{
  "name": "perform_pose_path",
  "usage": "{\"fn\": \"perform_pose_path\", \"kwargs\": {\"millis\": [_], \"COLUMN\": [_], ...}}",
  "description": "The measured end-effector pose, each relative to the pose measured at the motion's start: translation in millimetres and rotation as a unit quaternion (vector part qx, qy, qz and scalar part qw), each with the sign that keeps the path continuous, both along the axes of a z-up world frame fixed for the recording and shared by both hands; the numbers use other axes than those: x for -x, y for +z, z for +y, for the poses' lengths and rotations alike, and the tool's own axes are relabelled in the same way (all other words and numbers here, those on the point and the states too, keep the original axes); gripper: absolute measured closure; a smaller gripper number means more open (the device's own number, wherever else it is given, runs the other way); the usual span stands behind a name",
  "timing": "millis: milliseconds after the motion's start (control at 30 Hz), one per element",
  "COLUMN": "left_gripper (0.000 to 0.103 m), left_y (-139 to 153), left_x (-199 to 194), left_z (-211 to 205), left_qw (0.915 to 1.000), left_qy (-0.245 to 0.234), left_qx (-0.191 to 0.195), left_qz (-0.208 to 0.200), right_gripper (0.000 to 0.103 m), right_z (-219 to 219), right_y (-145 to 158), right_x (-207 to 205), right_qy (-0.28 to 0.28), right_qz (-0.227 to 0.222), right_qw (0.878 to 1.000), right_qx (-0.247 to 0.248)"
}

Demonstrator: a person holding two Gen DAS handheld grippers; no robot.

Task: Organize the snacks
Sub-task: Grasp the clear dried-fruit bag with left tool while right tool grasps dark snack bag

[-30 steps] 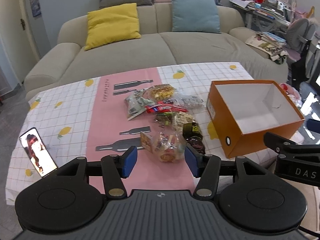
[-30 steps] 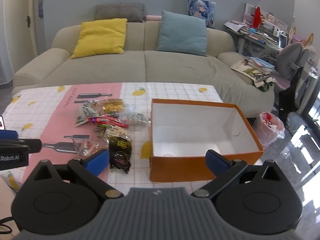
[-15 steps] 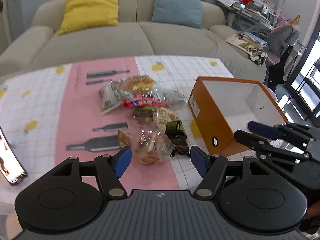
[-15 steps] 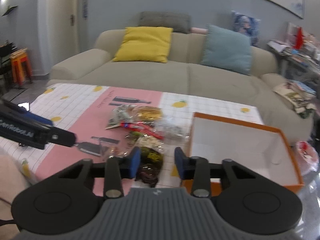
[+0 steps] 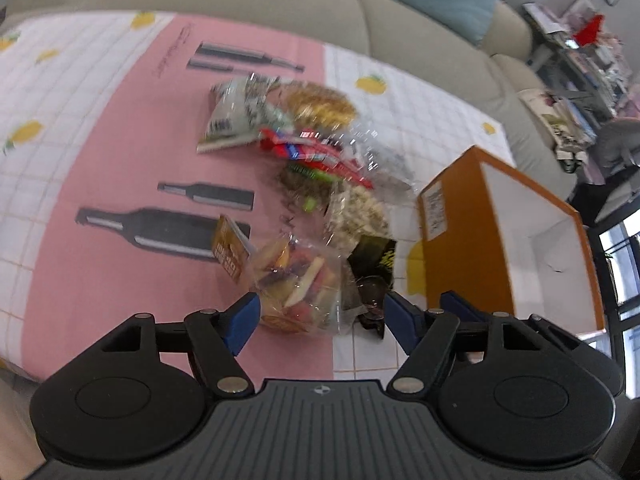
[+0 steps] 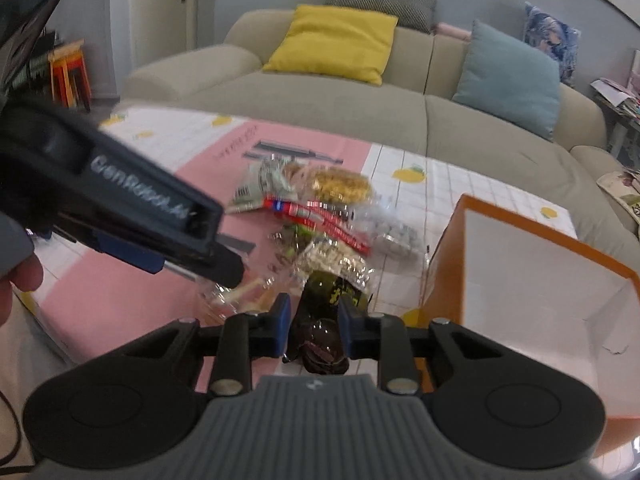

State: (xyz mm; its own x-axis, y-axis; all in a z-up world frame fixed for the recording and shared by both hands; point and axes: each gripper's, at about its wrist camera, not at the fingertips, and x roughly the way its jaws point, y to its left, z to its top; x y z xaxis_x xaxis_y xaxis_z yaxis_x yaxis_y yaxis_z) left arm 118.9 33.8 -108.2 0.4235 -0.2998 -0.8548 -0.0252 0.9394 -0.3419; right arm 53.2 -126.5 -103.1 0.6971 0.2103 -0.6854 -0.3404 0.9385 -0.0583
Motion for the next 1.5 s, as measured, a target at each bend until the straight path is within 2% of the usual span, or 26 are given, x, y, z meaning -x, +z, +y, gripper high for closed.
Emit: {"fn": "perform_pose_path", "kwargs": {"millis": [200,300,400,567,700,900,1067,1300,1500], "left_gripper": [0.017,0.016,0.014,0.013,0.013,0.013,0.019,0.031,0.034], "left_y": [-20.1,-26.4,-32.9,-44.0,-56.9,-62.9,-61.9,-57.8,-47.9], "left_x": [-17.9,-25.0,-33.0,-44.1,-47.9,-46.8,-46.6,-41.2,-31.5], "left_z": [-4.8,-7.1,-7.9,-13.3,-11.8,-4.7,-3.0,-1.3,5.4], "left_qw": [0.9992,0.9985,0.9979,0.997,0.9949,0.9963,0.9968,0.9978,0.9986], "left_qy": [0.026,0.037,0.043,0.045,0.048,0.04,0.033,0.019,0.025], "left_qx": [-0.008,-0.023,-0.019,-0.03,-0.043,-0.026,-0.019,-0.017,-0.002], "left_qz": [0.029,0.034,0.045,0.056,0.077,0.072,0.071,0.062,0.047], "right_gripper": [0.061,0.06,0.056,0.056,0.048,0.042,0.043,0.055,0.057], "right_z": [6.7,9.8,11.8,10.9,15.2,13.2,7.0,11.0,13.3], "right_y": [-30.5,-43.4,-53.4,-65.7,-72.7,-84.1,-93.8,-91.3,-84.4], "right_x": [-23.6,-35.8,-44.6,-51.6,-59.4,-68.2,-77.3,-80.3,-77.9], "right_qy": [-0.002,-0.005,-0.005,-0.011,-0.014,-0.025,-0.042,-0.034,-0.027], "right_qz": [0.04,0.054,0.065,0.087,0.094,0.107,0.128,0.14,0.143], "right_qw": [0.999,0.998,0.998,0.996,0.995,0.994,0.991,0.99,0.989], "right_qx": [0.012,0.016,0.019,0.017,0.024,0.027,0.0,-0.003,-0.009]}}
